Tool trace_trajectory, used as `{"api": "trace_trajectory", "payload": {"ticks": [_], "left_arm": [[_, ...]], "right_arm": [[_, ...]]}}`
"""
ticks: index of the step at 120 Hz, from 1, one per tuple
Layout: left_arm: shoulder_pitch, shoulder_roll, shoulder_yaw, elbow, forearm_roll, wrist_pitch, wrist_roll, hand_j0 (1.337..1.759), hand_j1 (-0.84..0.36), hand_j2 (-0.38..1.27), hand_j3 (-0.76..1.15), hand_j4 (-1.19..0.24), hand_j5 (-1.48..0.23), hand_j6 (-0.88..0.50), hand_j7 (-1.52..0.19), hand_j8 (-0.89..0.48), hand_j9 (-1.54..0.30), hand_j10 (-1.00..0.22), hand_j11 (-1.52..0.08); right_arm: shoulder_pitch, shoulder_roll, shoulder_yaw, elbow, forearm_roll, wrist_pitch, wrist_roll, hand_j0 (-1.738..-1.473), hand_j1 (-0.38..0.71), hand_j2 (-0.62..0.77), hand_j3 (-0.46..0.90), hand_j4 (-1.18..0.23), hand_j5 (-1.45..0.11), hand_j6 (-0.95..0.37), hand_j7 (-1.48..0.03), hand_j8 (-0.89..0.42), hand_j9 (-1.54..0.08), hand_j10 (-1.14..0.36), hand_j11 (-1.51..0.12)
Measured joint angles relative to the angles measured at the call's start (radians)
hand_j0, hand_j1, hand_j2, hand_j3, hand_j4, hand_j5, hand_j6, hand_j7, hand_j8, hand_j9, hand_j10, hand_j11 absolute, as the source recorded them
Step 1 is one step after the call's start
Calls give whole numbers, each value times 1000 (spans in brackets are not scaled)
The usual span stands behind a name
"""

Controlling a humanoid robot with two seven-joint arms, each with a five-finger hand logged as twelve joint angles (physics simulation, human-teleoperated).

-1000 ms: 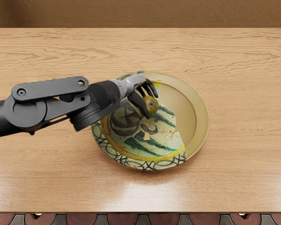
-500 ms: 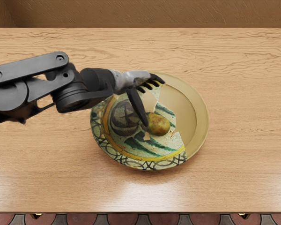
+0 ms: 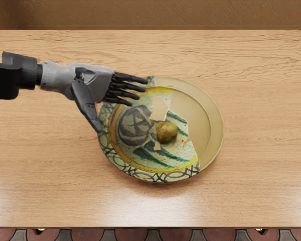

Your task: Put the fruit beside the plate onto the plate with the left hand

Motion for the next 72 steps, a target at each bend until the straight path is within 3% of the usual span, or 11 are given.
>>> {"api": "trace_trajectory", "payload": {"ticks": [37, 51, 72], "left_arm": [[159, 128, -5, 71, -186, -9, 0, 1658, 334, 4, 0, -13, -17, -12, -17, -12, -17, -13, -17], [167, 237, -4, 97, -292, -9, 0, 1658, 336, 3, 0, -10, -15, -10, -15, -10, -15, -10, -15], [197, 287, -2, 116, -351, -10, 0, 1658, 337, 2, 0, -8, -13, -7, -13, -7, -13, -8, -13]], "right_arm": [[1, 0, 0, 0, 0, 0, 0, -1658, -322, -4, 0, -22, -29, -22, -29, -22, -29, -22, -29], [1, 0, 0, 0, 0, 0, 0, -1658, -322, -4, 0, -22, -29, -22, -29, -22, -29, -22, -29], [1, 0, 0, 0, 0, 0, 0, -1658, -322, -4, 0, -22, -29, -22, -29, -22, -29, -22, -29]]}}
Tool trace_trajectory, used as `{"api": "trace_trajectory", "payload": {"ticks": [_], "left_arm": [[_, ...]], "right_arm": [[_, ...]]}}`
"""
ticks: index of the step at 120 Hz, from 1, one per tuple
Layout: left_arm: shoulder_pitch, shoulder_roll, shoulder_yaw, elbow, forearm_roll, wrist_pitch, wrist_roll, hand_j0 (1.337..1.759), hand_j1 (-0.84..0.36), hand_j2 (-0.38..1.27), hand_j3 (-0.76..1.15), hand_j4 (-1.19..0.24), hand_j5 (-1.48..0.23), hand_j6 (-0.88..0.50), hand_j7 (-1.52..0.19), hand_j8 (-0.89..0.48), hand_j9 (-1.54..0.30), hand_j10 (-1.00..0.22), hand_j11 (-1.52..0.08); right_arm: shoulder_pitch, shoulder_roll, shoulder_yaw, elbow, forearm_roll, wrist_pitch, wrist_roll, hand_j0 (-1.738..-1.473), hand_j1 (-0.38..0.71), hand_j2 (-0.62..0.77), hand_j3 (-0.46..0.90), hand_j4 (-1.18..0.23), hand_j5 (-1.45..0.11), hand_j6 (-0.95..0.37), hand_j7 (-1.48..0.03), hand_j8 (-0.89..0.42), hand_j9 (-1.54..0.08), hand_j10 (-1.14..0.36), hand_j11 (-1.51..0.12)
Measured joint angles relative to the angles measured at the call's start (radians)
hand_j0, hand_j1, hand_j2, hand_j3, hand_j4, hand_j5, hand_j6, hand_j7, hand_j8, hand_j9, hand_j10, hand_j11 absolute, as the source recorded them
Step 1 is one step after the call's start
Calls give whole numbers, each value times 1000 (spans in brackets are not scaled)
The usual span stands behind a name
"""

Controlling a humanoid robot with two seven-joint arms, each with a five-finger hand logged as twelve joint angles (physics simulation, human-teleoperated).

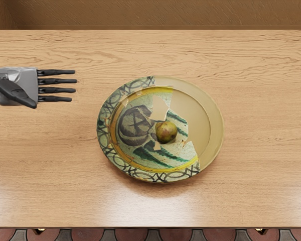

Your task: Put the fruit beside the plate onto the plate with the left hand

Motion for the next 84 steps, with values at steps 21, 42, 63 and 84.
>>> {"api": "trace_trajectory", "payload": {"ticks": [21, 42, 63, 84], "left_arm": [[15, 25, 4, 42, -3, 0, 0, 1658, 338, 1, 0, -6, -11, -5, -11, -6, -12, -7, -12], [15, 35, 5, 138, 0, 0, 0, 1658, 338, 1, 0, -5, -11, -4, -11, -5, -11, -6, -11], [15, 38, 5, 191, 1, 0, 0, 1658, 338, 0, 0, -4, -10, -4, -11, -4, -11, -5, -11], [15, 38, 5, 202, 2, 0, 0, 1658, 338, 0, 0, -4, -10, -3, -10, -4, -11, -5, -11]], "right_arm": [[0, 0, 0, 0, 0, 0, 0, -1658, -322, -4, 0, -22, -29, -22, -29, -22, -29, -22, -29], [0, 0, 0, 1, 0, 0, 0, -1658, -322, -4, 0, -22, -29, -22, -29, -22, -29, -22, -29], [0, 0, 0, 2, 0, 0, 0, -1658, -322, -4, 0, -22, -29, -22, -29, -22, -29, -22, -29], [0, 0, 0, 3, 0, 0, 0, -1658, -322, -4, 0, -22, -29, -23, -29, -22, -29, -22, -29]]}}
